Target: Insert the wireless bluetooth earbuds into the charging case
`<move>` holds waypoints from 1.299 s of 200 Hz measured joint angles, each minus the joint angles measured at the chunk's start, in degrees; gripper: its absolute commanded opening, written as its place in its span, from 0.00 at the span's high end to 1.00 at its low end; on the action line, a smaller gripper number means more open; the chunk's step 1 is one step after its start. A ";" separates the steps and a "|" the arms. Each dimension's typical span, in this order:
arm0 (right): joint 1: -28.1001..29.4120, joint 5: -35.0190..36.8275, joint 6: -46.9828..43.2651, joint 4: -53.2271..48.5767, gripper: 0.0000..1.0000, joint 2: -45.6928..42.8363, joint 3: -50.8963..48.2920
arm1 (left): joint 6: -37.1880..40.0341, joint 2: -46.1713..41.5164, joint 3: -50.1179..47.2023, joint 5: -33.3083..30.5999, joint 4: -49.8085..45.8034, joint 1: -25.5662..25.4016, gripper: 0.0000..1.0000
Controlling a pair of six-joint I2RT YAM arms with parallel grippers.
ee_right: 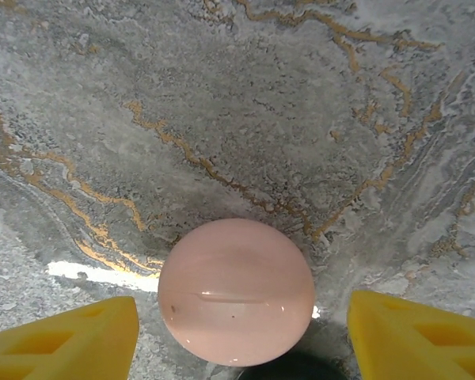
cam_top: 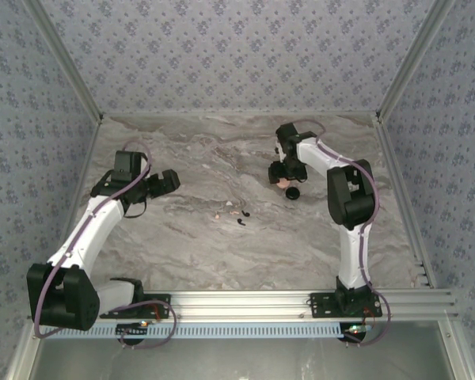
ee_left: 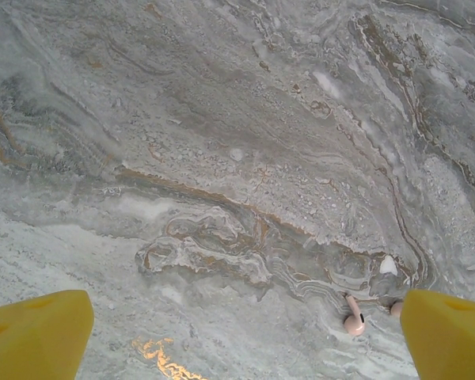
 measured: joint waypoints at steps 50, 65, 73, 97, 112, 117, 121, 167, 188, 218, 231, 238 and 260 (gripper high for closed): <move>0.57 0.39 0.04 -0.90 0.31 2.60 2.38 | 0.00 0.31 0.02 0.00 -0.22 0.00 0.01; 0.76 0.68 0.07 -1.07 0.33 3.28 2.60 | 0.00 0.33 0.02 0.00 -0.42 0.00 0.01; 0.87 0.72 0.09 -1.14 0.34 3.52 2.60 | 0.00 0.33 0.02 0.00 -0.59 0.00 0.01; 1.03 1.20 0.59 -1.51 0.42 3.69 2.84 | 0.00 0.33 0.02 0.00 -1.27 0.00 0.01; 1.11 1.49 1.22 -1.68 0.44 3.72 3.13 | 0.00 0.33 0.02 0.00 -1.42 0.00 0.01; 1.20 1.55 1.40 -1.84 0.45 3.72 3.30 | 0.00 0.33 0.02 0.00 -1.49 0.00 0.01; 1.25 1.57 1.62 -1.97 0.45 3.72 3.45 | -0.02 0.33 0.02 0.00 -1.51 0.00 0.01; 2.80 1.73 5.53 -2.64 0.46 3.85 6.25 | -0.02 0.33 0.02 0.00 -1.53 0.00 0.01; 3.91 1.68 8.35 -2.80 0.46 4.13 8.28 | -0.02 0.33 0.02 0.02 -1.53 0.00 0.01; 5.77 1.44 12.83 -2.82 0.46 6.43 11.96 | -0.04 0.33 0.02 0.15 -1.53 0.00 0.01; 6.73 1.46 14.62 -2.93 0.46 8.07 13.51 | -0.26 0.33 0.02 0.33 -1.53 0.00 0.01; 7.26 1.46 15.45 -3.06 0.46 8.87 14.14 | -0.46 0.33 0.02 0.50 -1.51 0.00 0.01; 9.25 1.53 18.05 -3.82 0.46 11.52 16.37 | -0.66 0.33 0.02 1.11 -1.49 0.00 0.01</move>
